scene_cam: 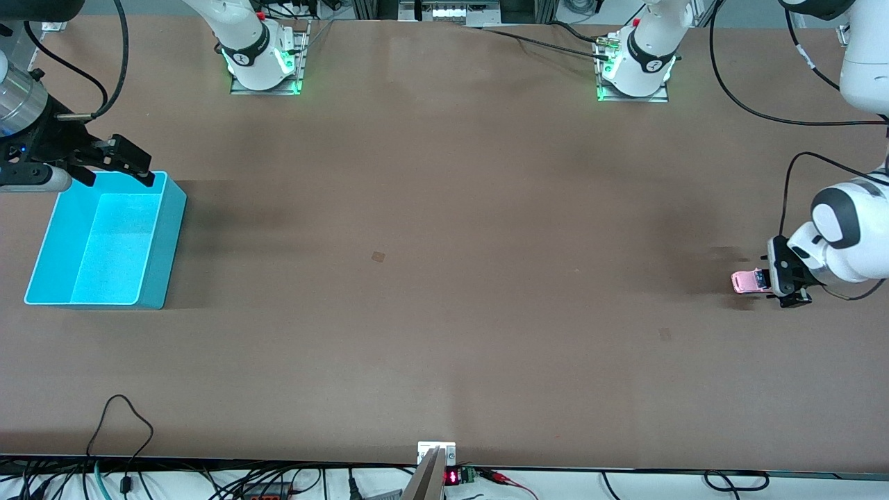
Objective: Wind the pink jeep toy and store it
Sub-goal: 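Drag the pink jeep backward along the table with the left gripper, then open the left gripper to release the jeep and raise it away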
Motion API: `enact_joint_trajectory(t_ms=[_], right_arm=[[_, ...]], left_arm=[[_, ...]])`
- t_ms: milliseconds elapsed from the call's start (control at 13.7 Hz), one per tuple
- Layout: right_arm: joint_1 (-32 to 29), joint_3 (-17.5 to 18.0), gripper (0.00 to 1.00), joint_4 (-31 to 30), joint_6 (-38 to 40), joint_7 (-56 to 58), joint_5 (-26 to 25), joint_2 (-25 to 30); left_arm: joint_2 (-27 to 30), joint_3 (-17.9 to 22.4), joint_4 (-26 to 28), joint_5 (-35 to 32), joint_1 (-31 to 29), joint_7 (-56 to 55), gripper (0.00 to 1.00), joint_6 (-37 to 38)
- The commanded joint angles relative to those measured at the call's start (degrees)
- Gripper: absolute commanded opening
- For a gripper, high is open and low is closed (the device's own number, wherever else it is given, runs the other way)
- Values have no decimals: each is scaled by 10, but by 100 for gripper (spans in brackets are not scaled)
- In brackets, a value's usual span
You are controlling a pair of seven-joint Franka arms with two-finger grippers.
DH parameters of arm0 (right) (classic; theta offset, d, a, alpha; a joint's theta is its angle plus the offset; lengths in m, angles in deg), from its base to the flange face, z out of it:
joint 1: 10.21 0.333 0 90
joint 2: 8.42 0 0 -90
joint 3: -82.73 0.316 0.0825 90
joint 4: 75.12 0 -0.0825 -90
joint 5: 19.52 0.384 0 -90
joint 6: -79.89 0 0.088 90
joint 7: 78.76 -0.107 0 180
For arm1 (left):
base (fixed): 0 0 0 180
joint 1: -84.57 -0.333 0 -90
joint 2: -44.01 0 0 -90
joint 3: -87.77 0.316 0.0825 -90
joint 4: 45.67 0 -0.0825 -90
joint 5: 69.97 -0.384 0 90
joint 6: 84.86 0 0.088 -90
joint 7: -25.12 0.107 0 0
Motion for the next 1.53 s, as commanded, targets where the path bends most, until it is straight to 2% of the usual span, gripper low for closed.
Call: enact_joint_trajectory(t_ms=[0,292,511,730,1022,1460], right_arm=[[-3,2,100,6,7,-1,0,0],[-3,2,100,6,8,-1,0,0],[-3,2,100,6,8,-1,0,0],[-3,2,100,6,8,0,0,0],[-3,2,100,6,8,0,0,0],[-4,2,100,6,8,1,0,0]], left_arm=[[30,1,-20,-7,32,-12,100,65],[62,0,-22,-8,64,-109,100,125],[76,-1,-22,-7,74,-173,100,144],[103,-2,-24,-7,95,-278,100,193],[105,-25,-91,-7,106,-414,100,299],[107,-91,-193,-8,107,-647,100,458]])
